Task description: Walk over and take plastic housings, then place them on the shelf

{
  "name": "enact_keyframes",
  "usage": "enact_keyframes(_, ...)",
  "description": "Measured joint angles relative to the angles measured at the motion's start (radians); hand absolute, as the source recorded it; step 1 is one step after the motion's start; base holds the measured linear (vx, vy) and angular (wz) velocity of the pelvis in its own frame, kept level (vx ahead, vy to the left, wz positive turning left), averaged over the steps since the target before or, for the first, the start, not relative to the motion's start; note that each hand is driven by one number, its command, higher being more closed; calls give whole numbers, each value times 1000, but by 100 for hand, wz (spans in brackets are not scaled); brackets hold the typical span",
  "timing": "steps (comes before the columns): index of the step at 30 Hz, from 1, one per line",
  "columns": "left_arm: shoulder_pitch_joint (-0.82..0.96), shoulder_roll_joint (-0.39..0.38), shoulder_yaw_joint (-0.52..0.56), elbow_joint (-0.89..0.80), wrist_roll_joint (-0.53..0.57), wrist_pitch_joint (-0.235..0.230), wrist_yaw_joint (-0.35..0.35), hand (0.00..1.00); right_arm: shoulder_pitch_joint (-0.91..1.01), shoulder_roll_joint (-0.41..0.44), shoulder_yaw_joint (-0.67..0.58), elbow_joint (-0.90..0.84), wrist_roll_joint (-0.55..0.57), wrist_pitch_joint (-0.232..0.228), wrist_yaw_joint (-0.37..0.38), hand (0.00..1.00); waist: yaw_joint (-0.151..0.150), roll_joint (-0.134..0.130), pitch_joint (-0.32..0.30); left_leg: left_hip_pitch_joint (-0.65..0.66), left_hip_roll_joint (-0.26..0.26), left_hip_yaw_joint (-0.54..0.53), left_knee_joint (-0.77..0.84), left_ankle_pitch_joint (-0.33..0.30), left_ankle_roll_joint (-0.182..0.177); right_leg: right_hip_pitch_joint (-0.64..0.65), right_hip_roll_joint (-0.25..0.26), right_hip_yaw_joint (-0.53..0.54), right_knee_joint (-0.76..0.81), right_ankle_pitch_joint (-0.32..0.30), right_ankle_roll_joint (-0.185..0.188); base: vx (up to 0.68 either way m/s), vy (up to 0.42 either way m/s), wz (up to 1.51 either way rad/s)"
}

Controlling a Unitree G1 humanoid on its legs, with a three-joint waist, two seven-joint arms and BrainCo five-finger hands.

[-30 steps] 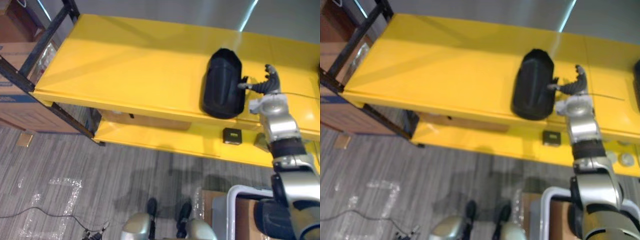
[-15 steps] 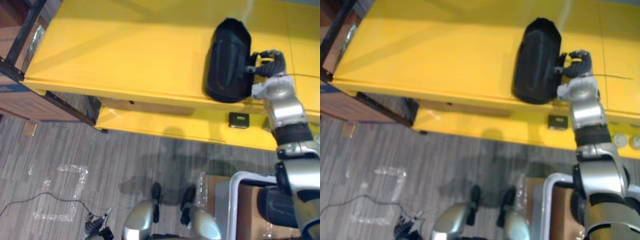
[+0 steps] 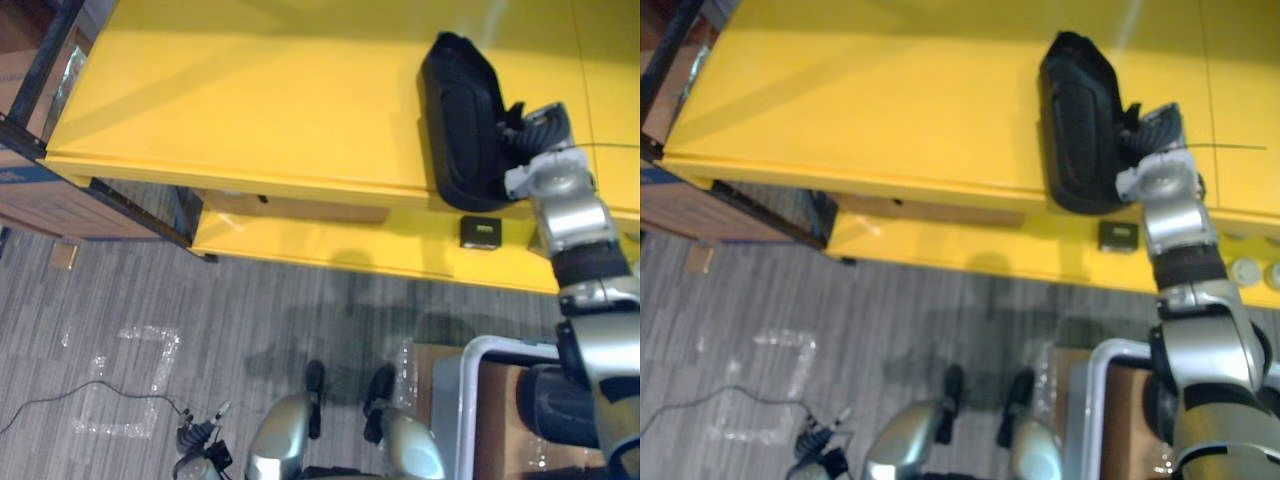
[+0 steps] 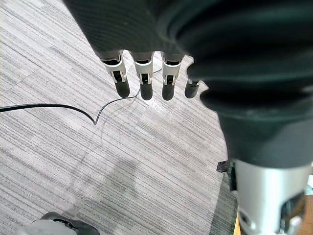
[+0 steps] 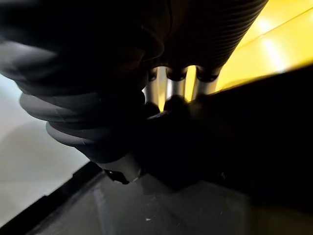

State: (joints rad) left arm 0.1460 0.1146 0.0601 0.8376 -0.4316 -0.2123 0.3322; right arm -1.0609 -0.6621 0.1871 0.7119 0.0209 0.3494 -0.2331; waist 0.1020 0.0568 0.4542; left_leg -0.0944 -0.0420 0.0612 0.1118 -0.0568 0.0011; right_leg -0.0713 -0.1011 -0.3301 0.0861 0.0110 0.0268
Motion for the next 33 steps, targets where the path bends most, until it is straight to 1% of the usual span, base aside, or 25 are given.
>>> enact_keyframes(4,0,1,-16,-3,0,0,1,0,-46,0,13,62,0,0,-16,100,2,3,-1,-7,0,-2,2,0,0,-5,0,-2,0,0,0,0,0,0)
enact_keyframes(7,-4,1,-38,-6,0,0,1,0,-82,-17,14,114,0,-2,-55,100,14,10,3,-14,-1,-4,3,2,0,-14,-1,-3,5,0,0,0,0,0)
enact_keyframes(9,-20,1,-43,-5,0,1,1,0,-106,-46,16,141,0,-2,-86,100,27,23,8,-16,-3,-8,4,4,1,-14,-2,-6,6,0,0,3,-4,5)
enact_keyframes(13,-22,2,-46,-5,0,1,2,0,-142,-54,19,188,5,0,-144,100,30,35,6,-30,-5,-24,5,8,1,-21,-5,-22,7,-1,-1,-2,-10,13)
enact_keyframes(16,-24,3,-81,-3,0,1,3,0,-174,-64,18,229,6,1,-195,100,46,45,6,-39,-5,-24,5,12,2,-34,-6,-23,16,-3,-4,-5,-5,1)
enact_keyframes(18,-28,3,-87,-4,0,1,3,0,-205,-79,18,269,6,1,-224,100,51,52,8,-48,-6,-29,3,18,3,-43,-7,-27,20,-3,-4,-19,-12,7)
enact_keyframes(23,-27,3,-90,-3,-1,1,2,0,-246,-94,18,322,5,1,-245,100,55,57,7,-63,-8,-32,4,22,4,-62,-11,-28,31,-6,-6,-3,-1,1)
enact_keyframes(28,-27,4,-119,-5,-1,1,-1,0,-283,-149,24,368,4,1,-272,100,59,80,13,-73,-14,-49,3,29,5,-70,-20,-45,44,-11,-5,2,5,10)
enact_keyframes(31,-27,5,-120,-13,-1,0,-3,0,-292,-176,43,377,2,0,-274,100,64,81,13,-79,-14,-55,3,32,4,-73,-20,-51,44,-12,-7,1,-10,8)
enact_keyframes(33,-27,5,-121,-21,-2,0,-8,0,-311,-191,58,401,-19,-3,-274,100,71,84,14,-83,-13,-54,2,34,3,-80,-20,-51,50,-14,-9,0,0,0)
